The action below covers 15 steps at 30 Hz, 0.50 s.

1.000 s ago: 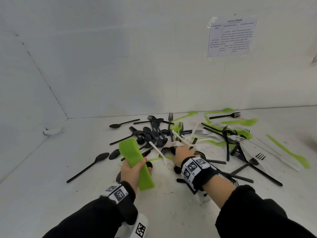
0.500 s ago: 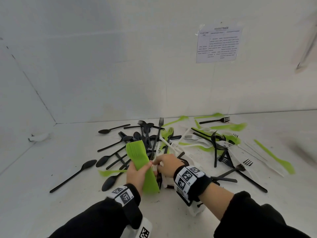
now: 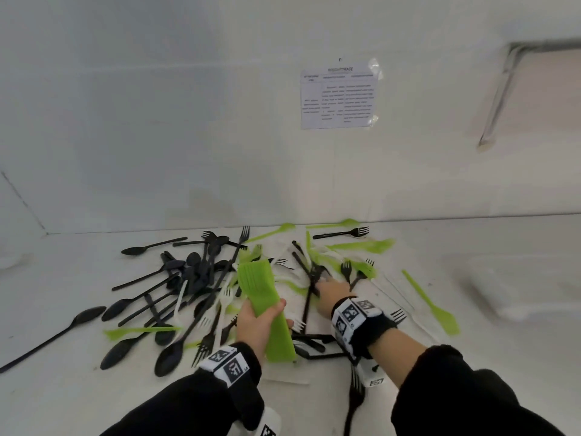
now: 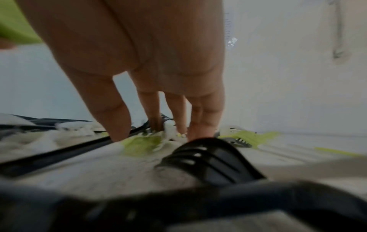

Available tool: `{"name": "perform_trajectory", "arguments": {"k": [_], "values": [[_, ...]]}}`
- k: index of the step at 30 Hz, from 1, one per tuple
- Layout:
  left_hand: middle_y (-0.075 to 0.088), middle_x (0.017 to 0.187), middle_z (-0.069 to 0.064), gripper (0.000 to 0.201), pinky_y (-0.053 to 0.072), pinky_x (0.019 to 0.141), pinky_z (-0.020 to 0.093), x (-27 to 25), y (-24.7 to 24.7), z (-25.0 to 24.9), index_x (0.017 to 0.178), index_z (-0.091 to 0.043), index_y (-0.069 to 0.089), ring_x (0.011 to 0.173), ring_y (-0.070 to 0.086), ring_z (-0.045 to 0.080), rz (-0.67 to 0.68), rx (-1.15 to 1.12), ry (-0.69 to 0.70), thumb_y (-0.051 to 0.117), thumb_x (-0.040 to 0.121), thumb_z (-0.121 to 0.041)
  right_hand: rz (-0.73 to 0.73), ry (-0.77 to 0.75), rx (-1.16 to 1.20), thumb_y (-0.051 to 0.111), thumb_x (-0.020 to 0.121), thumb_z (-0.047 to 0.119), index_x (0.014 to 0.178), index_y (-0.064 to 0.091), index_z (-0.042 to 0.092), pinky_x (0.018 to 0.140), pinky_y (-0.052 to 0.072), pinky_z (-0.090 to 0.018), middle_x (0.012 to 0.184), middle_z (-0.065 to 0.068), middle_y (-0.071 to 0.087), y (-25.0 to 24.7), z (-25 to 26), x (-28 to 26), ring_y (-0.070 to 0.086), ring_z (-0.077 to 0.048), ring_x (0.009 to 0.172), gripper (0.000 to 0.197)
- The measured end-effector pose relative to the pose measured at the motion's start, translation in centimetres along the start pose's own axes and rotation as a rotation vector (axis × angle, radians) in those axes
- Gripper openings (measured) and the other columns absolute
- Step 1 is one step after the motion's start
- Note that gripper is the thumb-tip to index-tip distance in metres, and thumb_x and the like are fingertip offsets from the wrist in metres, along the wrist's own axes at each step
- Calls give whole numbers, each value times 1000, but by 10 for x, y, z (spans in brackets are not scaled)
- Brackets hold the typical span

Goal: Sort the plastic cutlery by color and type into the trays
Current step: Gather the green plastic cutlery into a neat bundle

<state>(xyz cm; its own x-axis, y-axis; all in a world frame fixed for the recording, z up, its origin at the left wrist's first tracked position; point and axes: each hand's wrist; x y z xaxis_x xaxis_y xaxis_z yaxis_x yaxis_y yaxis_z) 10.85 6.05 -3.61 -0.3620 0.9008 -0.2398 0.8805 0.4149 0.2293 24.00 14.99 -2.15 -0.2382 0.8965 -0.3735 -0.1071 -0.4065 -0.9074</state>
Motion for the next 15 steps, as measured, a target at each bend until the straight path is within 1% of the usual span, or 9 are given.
{"name": "perform_trajectory", "arguments": {"k": [2, 4, 7, 9, 11, 12, 14, 15], "values": [[64, 82, 13, 22, 51, 49, 30, -2, 12, 8, 99, -7, 56, 51, 64, 25, -17, -1, -7, 68, 81, -2, 24, -115, 25, 45, 91, 8, 141, 40, 17, 111, 32, -40, 146, -9, 30, 5, -3, -3, 36, -32, 132, 51], [65, 82, 14, 23, 51, 45, 29, -6, 24, 13, 103, -4, 57, 49, 64, 23, -29, -4, -7, 66, 82, 0, 56, -180, 90, 47, 88, 1, 137, 47, 19, 109, 35, -38, 143, -8, 32, 9, -8, -6, 39, -32, 129, 52], [65, 78, 15, 21, 51, 42, 28, -11, 40, 17, 102, -3, 56, 45, 63, 19, -30, -14, -10, 63, 84, 2, 77, -252, 153, 48, 85, -6, 133, 53, 21, 109, 34, -32, 147, -1, 33, 12, -21, -10, 38, -24, 133, 55], [65, 78, 14, 20, 52, 43, 29, -13, 45, 19, 102, -4, 56, 45, 63, 20, -45, -17, -5, 63, 84, 1, 79, -287, 131, 49, 85, -6, 136, 50, 18, 112, 31, -28, 151, 2, 28, 11, -29, -10, 34, -21, 137, 56], [67, 83, 12, 23, 52, 48, 31, -14, 44, 21, 104, -4, 56, 50, 64, 22, -70, -4, 2, 64, 83, 0, 23, -254, 134, 48, 89, -3, 138, 44, 8, 113, 28, -27, 151, -3, 27, 5, -37, -10, 34, -22, 137, 51], [67, 87, 12, 25, 52, 51, 32, -15, 42, 22, 105, -5, 56, 53, 65, 23, -82, 3, 3, 65, 83, -2, -21, -213, 157, 47, 91, 0, 137, 43, 4, 112, 29, -27, 149, -8, 30, 1, -42, -10, 36, -23, 135, 47], [67, 91, 12, 26, 52, 55, 34, -15, 38, 23, 106, -7, 56, 59, 65, 26, -96, 6, 2, 66, 83, -3, -97, -135, 193, 42, 95, 5, 135, 43, 1, 110, 30, -27, 143, -14, 36, -9, -52, -11, 37, -25, 133, 40], [66, 92, 12, 26, 52, 56, 35, -16, 35, 23, 106, -8, 56, 62, 65, 27, -98, 9, 1, 65, 83, -3, -113, -131, 207, 41, 96, 7, 136, 43, 2, 110, 28, -27, 142, -14, 37, -12, -57, -10, 35, -24, 134, 40]]}}
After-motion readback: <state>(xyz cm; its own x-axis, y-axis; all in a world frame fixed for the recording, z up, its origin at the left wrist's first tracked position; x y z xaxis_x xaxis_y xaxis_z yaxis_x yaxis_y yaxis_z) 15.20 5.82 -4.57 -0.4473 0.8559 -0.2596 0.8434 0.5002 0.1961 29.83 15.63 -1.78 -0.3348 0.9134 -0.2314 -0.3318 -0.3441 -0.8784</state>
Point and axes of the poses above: each hand's wrist, its own x-axis towards the middle knuckle, its own y-axis out of the palm, z = x × y
